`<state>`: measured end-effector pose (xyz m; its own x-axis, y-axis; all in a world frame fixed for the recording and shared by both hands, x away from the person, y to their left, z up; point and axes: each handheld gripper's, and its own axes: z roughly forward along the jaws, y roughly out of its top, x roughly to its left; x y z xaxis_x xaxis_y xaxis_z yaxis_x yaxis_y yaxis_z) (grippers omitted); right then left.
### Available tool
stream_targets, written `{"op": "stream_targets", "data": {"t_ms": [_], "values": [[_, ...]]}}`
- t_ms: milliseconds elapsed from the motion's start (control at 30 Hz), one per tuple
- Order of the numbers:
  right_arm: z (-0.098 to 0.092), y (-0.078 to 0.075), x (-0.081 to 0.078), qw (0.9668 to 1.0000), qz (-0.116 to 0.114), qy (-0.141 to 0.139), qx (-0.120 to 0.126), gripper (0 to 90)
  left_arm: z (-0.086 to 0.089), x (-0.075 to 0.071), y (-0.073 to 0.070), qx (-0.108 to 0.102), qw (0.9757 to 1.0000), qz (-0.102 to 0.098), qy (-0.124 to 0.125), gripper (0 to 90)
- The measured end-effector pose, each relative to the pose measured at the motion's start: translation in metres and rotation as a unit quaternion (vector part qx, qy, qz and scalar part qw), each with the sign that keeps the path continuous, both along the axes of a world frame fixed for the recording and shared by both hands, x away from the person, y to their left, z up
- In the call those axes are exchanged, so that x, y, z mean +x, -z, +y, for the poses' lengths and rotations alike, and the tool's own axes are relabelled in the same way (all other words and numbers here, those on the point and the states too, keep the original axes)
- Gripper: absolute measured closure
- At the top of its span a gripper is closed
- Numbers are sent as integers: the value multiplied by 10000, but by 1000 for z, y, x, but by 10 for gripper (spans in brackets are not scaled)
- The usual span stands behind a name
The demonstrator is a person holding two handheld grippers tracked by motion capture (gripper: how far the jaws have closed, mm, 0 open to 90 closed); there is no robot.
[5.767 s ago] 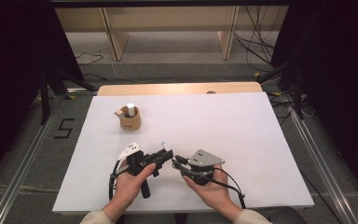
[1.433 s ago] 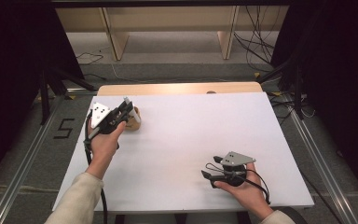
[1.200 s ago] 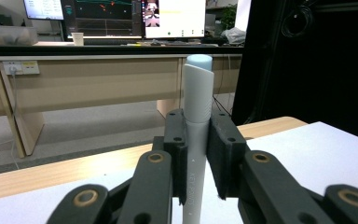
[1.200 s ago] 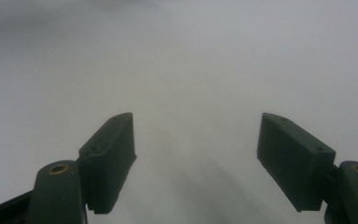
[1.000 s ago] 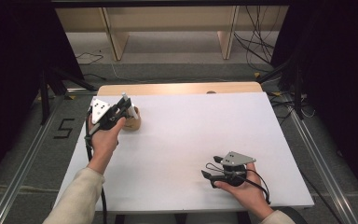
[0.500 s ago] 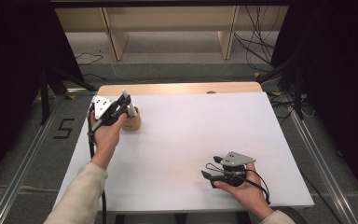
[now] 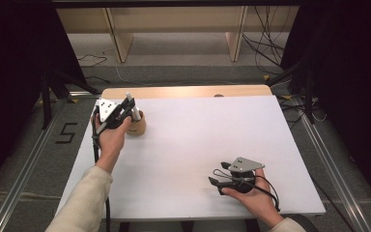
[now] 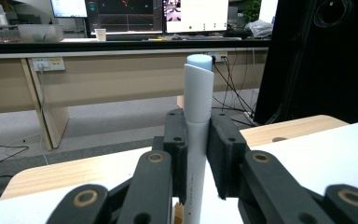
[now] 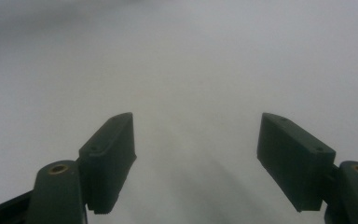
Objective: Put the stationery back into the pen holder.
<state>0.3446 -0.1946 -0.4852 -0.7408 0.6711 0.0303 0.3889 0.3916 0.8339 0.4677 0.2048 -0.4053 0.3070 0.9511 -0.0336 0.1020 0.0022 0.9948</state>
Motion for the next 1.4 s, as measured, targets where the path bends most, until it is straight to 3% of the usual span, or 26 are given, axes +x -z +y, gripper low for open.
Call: {"op": "stream_targets", "data": {"t_ms": [467, 1400], "values": [[0, 1, 0, 10000, 5, -21, -4, 282, -4, 4, 7, 208, 9997, 160, 28, 779], [1, 2, 0, 10000, 27, -62, -15, 283, -5, 7, 24, 415, 9981, 459, -23, 778]]}}
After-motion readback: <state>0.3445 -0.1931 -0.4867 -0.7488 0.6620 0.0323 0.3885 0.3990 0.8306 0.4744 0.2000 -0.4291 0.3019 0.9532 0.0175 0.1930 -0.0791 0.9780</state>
